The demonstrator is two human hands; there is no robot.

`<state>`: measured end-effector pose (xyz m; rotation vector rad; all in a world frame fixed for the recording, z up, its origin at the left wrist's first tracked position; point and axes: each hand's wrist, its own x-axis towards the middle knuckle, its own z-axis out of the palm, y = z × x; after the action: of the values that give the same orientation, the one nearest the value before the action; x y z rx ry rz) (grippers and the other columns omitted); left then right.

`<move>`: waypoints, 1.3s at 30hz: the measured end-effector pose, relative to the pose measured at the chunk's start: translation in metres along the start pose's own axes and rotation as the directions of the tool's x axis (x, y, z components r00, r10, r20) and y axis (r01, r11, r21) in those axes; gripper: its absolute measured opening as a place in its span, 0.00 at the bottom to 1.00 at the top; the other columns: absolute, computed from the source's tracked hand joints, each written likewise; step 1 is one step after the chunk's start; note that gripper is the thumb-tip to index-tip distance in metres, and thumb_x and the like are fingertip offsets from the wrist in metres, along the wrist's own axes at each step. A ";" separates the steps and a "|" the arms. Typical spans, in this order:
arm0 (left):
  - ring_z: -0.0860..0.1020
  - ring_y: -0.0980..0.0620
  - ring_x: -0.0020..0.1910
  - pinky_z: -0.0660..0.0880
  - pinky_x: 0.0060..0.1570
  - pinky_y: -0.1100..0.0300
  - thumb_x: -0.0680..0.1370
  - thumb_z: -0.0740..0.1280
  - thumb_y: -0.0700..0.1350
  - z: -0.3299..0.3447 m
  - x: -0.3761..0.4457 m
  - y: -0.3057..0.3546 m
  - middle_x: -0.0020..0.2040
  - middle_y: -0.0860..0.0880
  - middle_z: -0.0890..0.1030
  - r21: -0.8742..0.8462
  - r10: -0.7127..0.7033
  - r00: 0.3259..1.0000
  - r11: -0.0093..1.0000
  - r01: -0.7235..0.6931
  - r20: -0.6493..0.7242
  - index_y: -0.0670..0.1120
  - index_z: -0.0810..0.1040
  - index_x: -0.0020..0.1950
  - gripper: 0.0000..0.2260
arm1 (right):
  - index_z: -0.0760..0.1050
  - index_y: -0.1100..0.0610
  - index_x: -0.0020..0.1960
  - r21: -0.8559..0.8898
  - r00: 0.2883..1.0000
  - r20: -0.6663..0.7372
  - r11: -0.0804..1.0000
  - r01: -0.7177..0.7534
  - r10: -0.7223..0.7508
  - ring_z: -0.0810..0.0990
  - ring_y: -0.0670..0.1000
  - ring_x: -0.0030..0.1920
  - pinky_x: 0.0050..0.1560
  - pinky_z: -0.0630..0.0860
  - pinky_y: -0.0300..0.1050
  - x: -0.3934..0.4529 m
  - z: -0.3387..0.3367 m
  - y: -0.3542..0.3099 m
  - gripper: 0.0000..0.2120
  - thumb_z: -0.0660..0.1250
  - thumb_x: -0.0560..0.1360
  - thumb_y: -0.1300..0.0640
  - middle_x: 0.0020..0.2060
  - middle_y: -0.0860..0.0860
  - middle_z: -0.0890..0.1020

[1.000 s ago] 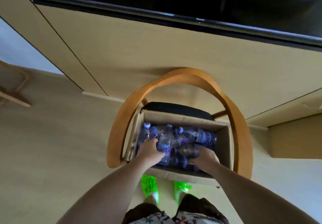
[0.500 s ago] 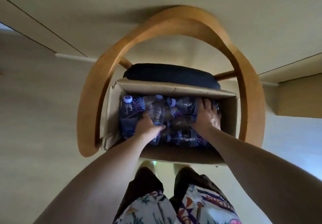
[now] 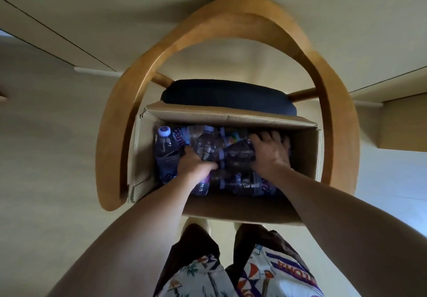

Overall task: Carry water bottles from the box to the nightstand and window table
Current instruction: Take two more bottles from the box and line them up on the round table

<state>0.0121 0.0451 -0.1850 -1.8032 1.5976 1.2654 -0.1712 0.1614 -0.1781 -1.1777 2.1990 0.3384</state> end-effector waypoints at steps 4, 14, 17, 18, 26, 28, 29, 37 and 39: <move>0.76 0.38 0.66 0.76 0.63 0.51 0.68 0.82 0.51 -0.004 -0.009 0.006 0.68 0.40 0.76 0.001 -0.007 1.000 1.000 0.007 0.010 0.42 0.60 0.77 0.46 | 0.65 0.43 0.72 0.153 0.994 0.077 0.984 -0.094 0.083 0.70 0.61 0.66 0.67 0.66 0.60 -0.014 0.004 -0.004 0.41 0.77 0.63 0.40 0.66 0.53 0.74; 0.79 0.47 0.51 0.78 0.52 0.55 0.57 0.79 0.56 -0.013 -0.048 0.049 0.56 0.48 0.79 0.144 0.107 0.990 0.982 -0.119 0.087 0.49 0.73 0.61 0.36 | 0.70 0.54 0.62 0.733 0.928 0.228 0.576 -0.363 0.294 0.80 0.60 0.58 0.53 0.78 0.51 -0.061 -0.008 -0.011 0.40 0.80 0.56 0.41 0.56 0.55 0.80; 0.80 0.48 0.46 0.78 0.47 0.58 0.56 0.79 0.59 -0.013 -0.062 0.064 0.53 0.48 0.80 0.170 0.147 0.982 0.971 -0.166 0.120 0.50 0.74 0.57 0.33 | 0.71 0.56 0.61 0.834 0.884 0.296 0.354 -0.424 0.360 0.81 0.59 0.56 0.55 0.80 0.55 -0.077 -0.026 -0.016 0.45 0.76 0.49 0.37 0.55 0.54 0.80; 0.80 0.47 0.49 0.77 0.48 0.57 0.57 0.79 0.59 -0.016 -0.070 0.067 0.54 0.48 0.80 0.197 0.180 0.973 0.958 -0.207 0.147 0.49 0.74 0.61 0.37 | 0.71 0.56 0.59 0.868 0.869 0.305 0.261 -0.422 0.389 0.82 0.58 0.53 0.55 0.81 0.56 -0.087 -0.031 -0.016 0.45 0.74 0.47 0.37 0.53 0.54 0.81; 0.79 0.44 0.59 0.79 0.60 0.48 0.47 0.76 0.59 -0.039 -0.139 0.114 0.62 0.46 0.79 0.297 0.448 0.823 0.781 -0.550 0.348 0.48 0.70 0.69 0.51 | 0.73 0.51 0.50 0.972 0.763 0.234 -0.124 -0.200 0.602 0.86 0.53 0.35 0.33 0.83 0.48 -0.184 -0.065 -0.009 0.31 0.77 0.51 0.42 0.42 0.54 0.85; 0.80 0.45 0.57 0.79 0.61 0.49 0.52 0.78 0.57 -0.037 -0.166 0.131 0.60 0.47 0.81 0.287 0.525 0.772 0.724 -0.627 0.359 0.49 0.73 0.67 0.44 | 0.75 0.52 0.52 0.976 0.719 0.217 -0.151 -0.156 0.660 0.86 0.56 0.41 0.42 0.85 0.53 -0.214 -0.071 -0.005 0.32 0.76 0.51 0.41 0.44 0.55 0.85; 0.81 0.46 0.55 0.79 0.59 0.50 0.53 0.79 0.57 -0.034 -0.182 0.140 0.58 0.47 0.81 0.293 0.557 0.746 0.692 -0.660 0.364 0.50 0.75 0.64 0.40 | 0.76 0.52 0.53 0.978 0.698 0.203 -0.170 -0.117 0.687 0.86 0.57 0.43 0.45 0.85 0.54 -0.229 -0.072 -0.002 0.33 0.76 0.50 0.41 0.45 0.55 0.85; 0.78 0.44 0.58 0.78 0.60 0.51 0.59 0.80 0.57 0.041 -0.335 0.187 0.62 0.46 0.79 0.335 0.704 0.469 0.333 -0.881 0.533 0.45 0.71 0.69 0.42 | 0.78 0.54 0.46 0.916 0.494 0.212 -0.348 0.200 0.843 0.82 0.56 0.32 0.35 0.79 0.48 -0.374 -0.068 0.054 0.27 0.76 0.50 0.46 0.35 0.55 0.82; 0.78 0.44 0.59 0.77 0.60 0.51 0.61 0.81 0.58 0.072 -0.376 0.187 0.62 0.46 0.78 0.309 0.710 0.389 0.248 -0.918 0.587 0.46 0.69 0.70 0.43 | 0.78 0.55 0.47 0.888 0.440 0.213 -0.361 0.286 0.872 0.82 0.56 0.32 0.36 0.80 0.49 -0.413 -0.059 0.074 0.27 0.77 0.51 0.47 0.36 0.56 0.82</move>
<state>-0.1604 0.2629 0.1379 -0.1573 2.4697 1.0761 -0.0839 0.4484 0.1218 0.8743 2.1282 -1.8742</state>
